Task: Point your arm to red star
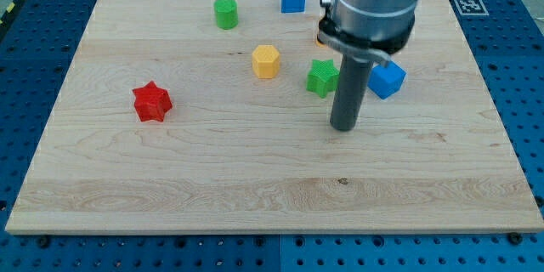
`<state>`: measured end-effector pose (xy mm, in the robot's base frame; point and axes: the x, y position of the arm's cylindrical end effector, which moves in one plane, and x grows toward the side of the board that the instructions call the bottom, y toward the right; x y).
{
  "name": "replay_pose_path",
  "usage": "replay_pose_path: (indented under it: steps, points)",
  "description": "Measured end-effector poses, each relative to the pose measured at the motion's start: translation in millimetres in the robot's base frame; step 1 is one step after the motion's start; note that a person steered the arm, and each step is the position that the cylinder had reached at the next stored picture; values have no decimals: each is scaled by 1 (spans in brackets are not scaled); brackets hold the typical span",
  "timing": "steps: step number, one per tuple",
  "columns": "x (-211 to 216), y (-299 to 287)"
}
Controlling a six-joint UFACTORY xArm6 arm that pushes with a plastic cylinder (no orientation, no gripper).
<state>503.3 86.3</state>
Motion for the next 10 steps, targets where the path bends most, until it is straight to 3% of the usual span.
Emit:
replay_pose_path:
  steps: [2,3,5,6,7,9,10]
  points:
    - [41,-5]
    - [75,-39]
    - [79,-166]
    - [71,-232]
    - [28,-282]
    - [9,-285]
    - [-29,-277]
